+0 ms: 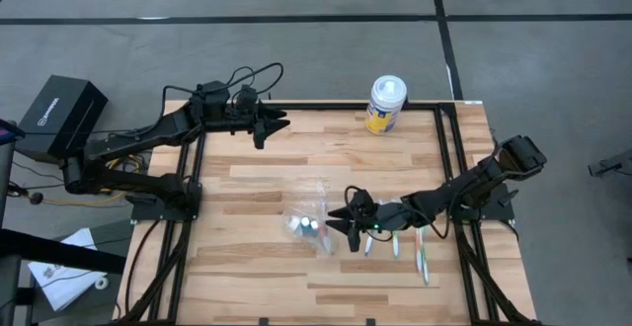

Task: Pick & Place toothbrushing station
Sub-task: Put the left orange toothbrush into the transparent organizer, then put the left green toothbrush into the transparent organizer

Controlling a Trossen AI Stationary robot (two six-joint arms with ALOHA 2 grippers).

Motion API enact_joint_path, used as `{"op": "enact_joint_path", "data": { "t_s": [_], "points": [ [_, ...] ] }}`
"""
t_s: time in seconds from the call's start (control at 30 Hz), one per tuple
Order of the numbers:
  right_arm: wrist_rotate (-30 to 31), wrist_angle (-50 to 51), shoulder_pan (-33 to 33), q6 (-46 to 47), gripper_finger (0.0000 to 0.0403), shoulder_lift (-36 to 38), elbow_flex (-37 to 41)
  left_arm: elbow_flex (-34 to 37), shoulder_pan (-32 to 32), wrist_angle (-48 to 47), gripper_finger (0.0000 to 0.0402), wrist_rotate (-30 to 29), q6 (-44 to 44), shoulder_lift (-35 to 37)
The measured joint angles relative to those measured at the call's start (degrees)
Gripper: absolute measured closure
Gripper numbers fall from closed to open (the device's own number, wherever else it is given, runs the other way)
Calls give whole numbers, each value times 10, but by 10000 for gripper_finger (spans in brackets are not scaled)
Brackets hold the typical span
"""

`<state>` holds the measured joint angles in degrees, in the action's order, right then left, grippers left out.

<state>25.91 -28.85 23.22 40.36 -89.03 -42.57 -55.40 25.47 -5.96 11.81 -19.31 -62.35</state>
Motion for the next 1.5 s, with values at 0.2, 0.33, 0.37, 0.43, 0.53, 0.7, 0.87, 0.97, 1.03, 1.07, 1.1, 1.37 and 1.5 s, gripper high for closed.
{"op": "enact_joint_path", "data": {
  "t_s": [0.2, 0.33, 0.37, 0.43, 0.53, 0.7, 0.87, 0.97, 1.03, 1.07, 1.1, 1.37, 1.5],
  "points": [
    [-5, -75, 0, -25, 246, 9, 0, 0, 0, 0, 225, 0, 6, 0],
    [8, -121, -1, -63, 250, 45, -1, 0, 0, 0, 225, 0, 9, 0],
    [13, -113, -2, -71, 253, 59, 0, 0, 0, 0, 225, 0, 9, 0],
    [27, -93, -5, -80, 259, 88, 0, 0, 0, 0, 225, 0, 10, 0],
    [52, -21, -9, -76, 268, 139, 0, 0, 0, 0, 225, 0, 14, 0],
    [121, 157, -9, 13, 277, 216, 0, 0, 0, 0, 225, 0, 20, 0],
    [138, 427, -8, 299, 278, 266, 0, 0, 0, 0, 225, 0, 26, 0],
    [98, 532, -5, 441, 278, 273, 0, 0, 0, 0, 225, 0, 28, 0],
    [65, 577, -5, 501, 278, 272, 0, 0, 0, 0, 225, 0, 30, 0],
    [45, 594, -8, 524, 278, 270, 0, 0, 0, 0, 225, 0, 30, 0],
    [25, 606, -12, 544, 278, 265, 0, 0, 0, 0, 225, 0, 30, 0],
    [-126, 687, -60, 588, 278, 205, 0, 0, 0, 0, 225, 0, 30, 0],
    [-172, 687, -82, 578, 276, 174, 0, 0, 0, 0, 225, 1, 45, 0]
  ]
}}
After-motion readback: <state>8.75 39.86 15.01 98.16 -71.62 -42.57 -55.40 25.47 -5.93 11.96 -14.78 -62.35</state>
